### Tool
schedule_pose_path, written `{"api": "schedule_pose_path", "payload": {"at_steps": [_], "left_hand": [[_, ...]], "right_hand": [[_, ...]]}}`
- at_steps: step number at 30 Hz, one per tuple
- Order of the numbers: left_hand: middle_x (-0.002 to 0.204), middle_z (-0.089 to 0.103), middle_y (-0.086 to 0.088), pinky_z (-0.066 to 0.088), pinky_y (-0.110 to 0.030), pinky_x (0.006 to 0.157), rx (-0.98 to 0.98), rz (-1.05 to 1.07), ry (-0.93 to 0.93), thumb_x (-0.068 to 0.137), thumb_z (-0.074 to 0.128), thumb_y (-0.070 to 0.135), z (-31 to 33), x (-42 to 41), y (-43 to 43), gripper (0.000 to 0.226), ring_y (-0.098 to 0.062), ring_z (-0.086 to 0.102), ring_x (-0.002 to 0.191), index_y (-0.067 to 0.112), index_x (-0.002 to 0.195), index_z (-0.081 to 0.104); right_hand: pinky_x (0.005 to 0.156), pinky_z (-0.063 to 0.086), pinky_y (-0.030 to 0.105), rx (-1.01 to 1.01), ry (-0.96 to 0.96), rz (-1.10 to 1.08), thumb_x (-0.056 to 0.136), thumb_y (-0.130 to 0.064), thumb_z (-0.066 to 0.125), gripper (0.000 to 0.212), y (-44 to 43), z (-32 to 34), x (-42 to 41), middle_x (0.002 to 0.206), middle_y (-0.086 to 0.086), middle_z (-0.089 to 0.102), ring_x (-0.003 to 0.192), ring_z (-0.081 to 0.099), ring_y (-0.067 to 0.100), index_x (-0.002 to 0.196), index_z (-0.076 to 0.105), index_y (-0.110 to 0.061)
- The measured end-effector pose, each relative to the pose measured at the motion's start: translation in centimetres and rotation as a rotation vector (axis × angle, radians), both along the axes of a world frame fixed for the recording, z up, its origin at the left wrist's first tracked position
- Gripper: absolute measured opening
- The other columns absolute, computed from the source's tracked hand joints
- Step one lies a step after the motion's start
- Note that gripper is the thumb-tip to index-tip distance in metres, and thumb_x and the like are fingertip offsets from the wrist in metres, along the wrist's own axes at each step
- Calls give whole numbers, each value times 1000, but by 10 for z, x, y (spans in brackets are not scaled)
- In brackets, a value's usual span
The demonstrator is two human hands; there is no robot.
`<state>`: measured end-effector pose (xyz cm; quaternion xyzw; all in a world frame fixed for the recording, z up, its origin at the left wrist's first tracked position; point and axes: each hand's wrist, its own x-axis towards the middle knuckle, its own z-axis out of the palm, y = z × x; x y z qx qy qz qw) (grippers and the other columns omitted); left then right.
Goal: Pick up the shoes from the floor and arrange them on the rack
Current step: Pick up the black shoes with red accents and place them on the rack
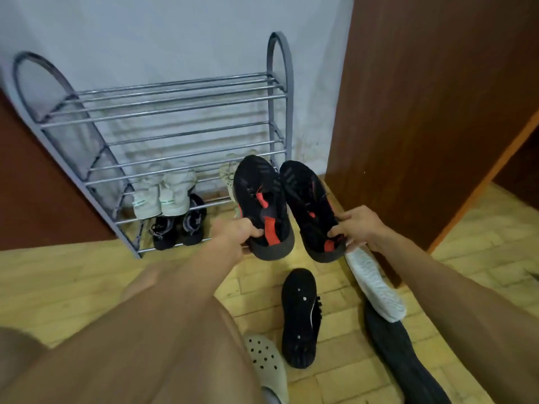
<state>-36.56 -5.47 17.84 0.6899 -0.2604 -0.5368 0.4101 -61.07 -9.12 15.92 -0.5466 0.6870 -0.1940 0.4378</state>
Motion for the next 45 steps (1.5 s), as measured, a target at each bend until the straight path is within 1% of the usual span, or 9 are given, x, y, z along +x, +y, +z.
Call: {"api": "schedule_pose_path", "payload": {"at_steps": [3, 12, 15, 25, 27, 33, 38, 42, 45], "left_hand": [[97, 71, -18, 53, -40, 60, -18, 39, 5, 67, 73, -12, 14, 31, -30, 25, -29, 66, 79, -3, 89, 66], [92, 72, -20, 57, -53, 76, -105, 150, -73, 60, 76, -17, 22, 94, -132, 31, -35, 69, 83, -2, 86, 68], [96, 71, -20, 57, -44, 66, -115, 140, -85, 65, 73, -16, 20, 104, -170, 27, -35, 68, 84, 0, 86, 67], [98, 69, -23, 56, -43, 60, -152, 140, -134, 67, 74, -14, 9, 119, -265, 27, -39, 68, 90, 3, 86, 63], [98, 68, -22, 58, -50, 73, -169, 150, -167, 67, 76, -10, 5, 119, -275, 26, -39, 67, 91, 7, 77, 60], [106, 68, -21, 54, -39, 86, -202, 32, -326, 79, 74, 10, 0, 118, -276, 12, -30, 65, 93, 4, 86, 66], [133, 53, -15, 38, -30, 83, -252, -9, -324, 89, 64, 19, 16, 106, -238, 59, -26, 53, 111, 3, 140, 40], [118, 57, -10, 43, -33, 80, -270, -59, -399, 83, 67, 22, 24, 81, -186, 51, -21, 52, 98, 7, 129, 49], [115, 61, -7, 48, -35, 91, -251, -240, -464, 82, 68, 25, 17, 54, -148, 43, -21, 56, 103, 11, 121, 59]], "right_hand": [[48, 58, 28, -63, -56, 16, 74, -7, 79, 32, -25, 16, 26, 82, 6, 73, 67, 72, 20, 105, 74, -8], [42, 56, 28, -46, -235, -2, 75, 0, 77, 30, -135, 52, 102, 78, 10, 70, 62, 68, 21, 104, 69, 4], [37, 52, 25, -52, -257, -67, 75, 1, 78, 28, -173, 56, 118, 74, 12, 67, 52, 66, 19, 99, 66, 11], [58, 61, 39, -62, -268, -127, 80, -3, 74, 10, -259, 37, 152, 85, 17, 70, 75, 72, 31, 86, 66, -1], [55, 59, 35, -119, -189, -119, 84, -10, 71, 10, -267, 32, 155, 74, 8, 66, 69, 69, 27, 79, 62, -10], [67, 62, 41, -191, -81, -91, 88, -18, 68, 9, -270, 24, 158, 92, 13, 71, 83, 72, 29, 86, 64, -10], [79, 61, 44, -215, -48, -25, 94, -29, 61, 29, -242, 31, 147, 101, 9, 68, 93, 69, 28, 113, 66, -8], [82, 60, 43, -220, 40, 23, 93, -25, 61, 30, -203, 31, 120, 105, 8, 68, 92, 69, 26, 115, 66, -5], [62, 53, 25, -117, 183, 183, 96, -23, 57, 30, -163, 23, 94, 110, 6, 64, 90, 63, 21, 122, 63, -9]]}}
